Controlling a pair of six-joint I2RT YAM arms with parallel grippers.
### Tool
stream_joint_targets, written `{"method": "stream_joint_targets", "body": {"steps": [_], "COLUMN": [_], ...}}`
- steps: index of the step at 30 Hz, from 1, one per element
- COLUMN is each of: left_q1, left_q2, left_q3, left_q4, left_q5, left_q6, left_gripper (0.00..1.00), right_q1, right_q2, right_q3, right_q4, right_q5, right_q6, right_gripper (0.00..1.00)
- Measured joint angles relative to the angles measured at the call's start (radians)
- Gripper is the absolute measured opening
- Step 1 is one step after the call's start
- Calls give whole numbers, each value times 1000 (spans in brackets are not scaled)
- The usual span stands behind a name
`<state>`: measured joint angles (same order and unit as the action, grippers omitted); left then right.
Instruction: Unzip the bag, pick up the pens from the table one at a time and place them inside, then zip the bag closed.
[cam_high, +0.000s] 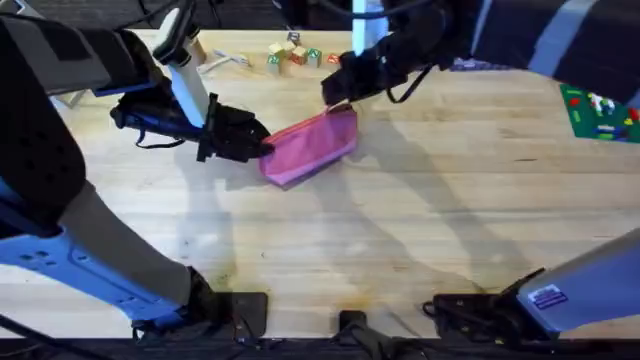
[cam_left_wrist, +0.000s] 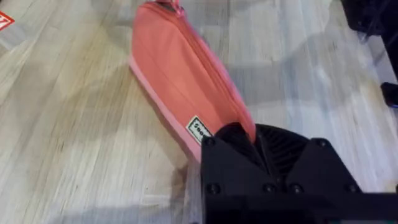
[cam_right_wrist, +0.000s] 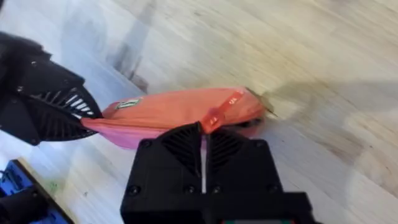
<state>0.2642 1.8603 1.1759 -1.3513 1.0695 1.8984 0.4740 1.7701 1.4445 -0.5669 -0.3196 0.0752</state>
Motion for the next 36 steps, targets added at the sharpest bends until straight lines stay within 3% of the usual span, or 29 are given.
{"method": "stream_joint_targets", "body": {"steps": [15,25,36], "left_q1": [0,-3,-4], "left_q2": [0,0,0], "left_q3": [0,0,0], "left_q4": [-1,17,32], "left_q5": [-7,-6,-8], "left_q6": [0,0,0], "left_gripper": [45,44,44], "right_q1": [-113,-177,-180], "right_q2": [-6,139,235], "right_q3": [0,0,0], "right_q4": [-14,70,157], "right_q5": [68,34,4], "right_q6": [0,6,31], "right_gripper": [33,34,33]}}
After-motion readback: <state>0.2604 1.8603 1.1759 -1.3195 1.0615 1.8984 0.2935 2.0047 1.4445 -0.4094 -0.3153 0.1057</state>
